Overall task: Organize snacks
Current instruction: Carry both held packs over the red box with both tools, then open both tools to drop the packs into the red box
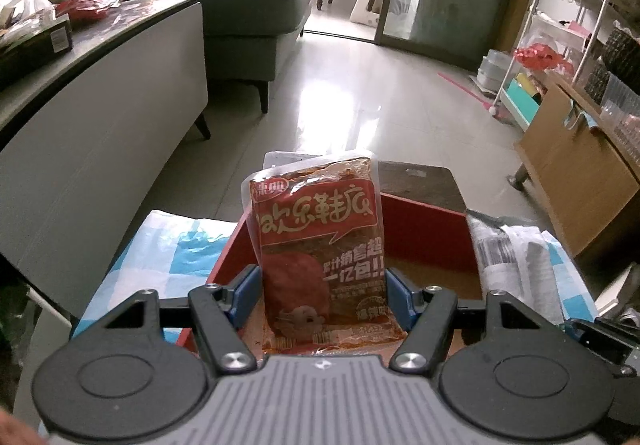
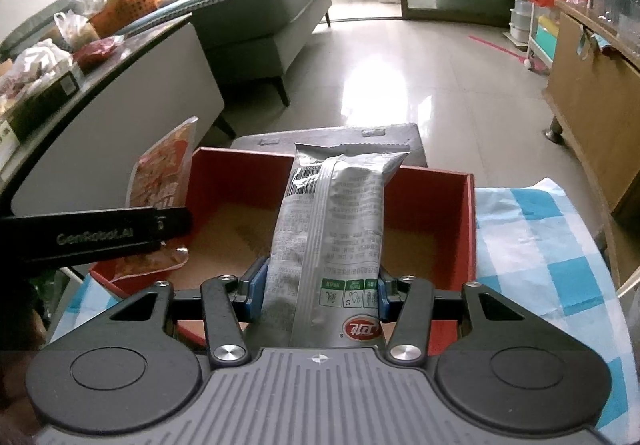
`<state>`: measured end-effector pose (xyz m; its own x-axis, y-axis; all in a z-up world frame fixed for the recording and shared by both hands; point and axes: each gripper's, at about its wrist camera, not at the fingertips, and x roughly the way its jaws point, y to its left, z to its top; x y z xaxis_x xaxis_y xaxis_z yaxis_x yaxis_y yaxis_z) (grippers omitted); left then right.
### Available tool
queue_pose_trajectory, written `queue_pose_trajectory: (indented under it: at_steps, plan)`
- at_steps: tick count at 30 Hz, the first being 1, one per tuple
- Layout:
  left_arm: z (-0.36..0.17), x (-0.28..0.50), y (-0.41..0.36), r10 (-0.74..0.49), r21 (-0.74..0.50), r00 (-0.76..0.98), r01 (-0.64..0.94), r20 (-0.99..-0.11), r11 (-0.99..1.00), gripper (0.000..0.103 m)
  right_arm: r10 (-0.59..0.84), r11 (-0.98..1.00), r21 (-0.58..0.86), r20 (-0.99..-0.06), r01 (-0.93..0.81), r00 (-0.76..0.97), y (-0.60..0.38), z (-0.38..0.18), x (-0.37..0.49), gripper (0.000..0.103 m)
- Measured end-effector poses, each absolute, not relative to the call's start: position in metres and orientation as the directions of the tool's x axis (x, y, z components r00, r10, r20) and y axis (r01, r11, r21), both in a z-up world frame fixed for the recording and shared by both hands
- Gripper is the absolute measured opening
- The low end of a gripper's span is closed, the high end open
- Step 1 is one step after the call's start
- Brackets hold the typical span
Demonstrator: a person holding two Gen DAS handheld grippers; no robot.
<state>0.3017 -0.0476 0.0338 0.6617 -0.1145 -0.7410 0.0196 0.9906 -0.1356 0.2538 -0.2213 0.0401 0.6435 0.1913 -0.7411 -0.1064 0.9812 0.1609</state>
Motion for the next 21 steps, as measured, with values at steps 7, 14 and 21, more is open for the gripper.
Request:
queue_pose_trajectory:
  at_steps: [7,14,21]
  plan:
    - [0.021,0.314,-0.052,-0.093,-0.101,0.650,0.025,-0.754,0.995,0.060,0.188,0.982,0.154,-0.761,-0.109,0.620,-0.220,0.027,0.263,0.058]
    - [0.003,0.317,-0.056,-0.060,-0.051,0.623,0.033,-0.780,0.998,0.060,0.180,0.984,0.149,-0.775,-0.102,0.606,-0.221,0.020,0.270,0.058]
    - [-0.006,0.307,-0.064,-0.057,-0.032,0.581,0.054,-0.812,0.998,0.060,0.181,0.984,0.147,-0.793,-0.105,0.582,-0.217,0.011,0.276,0.058]
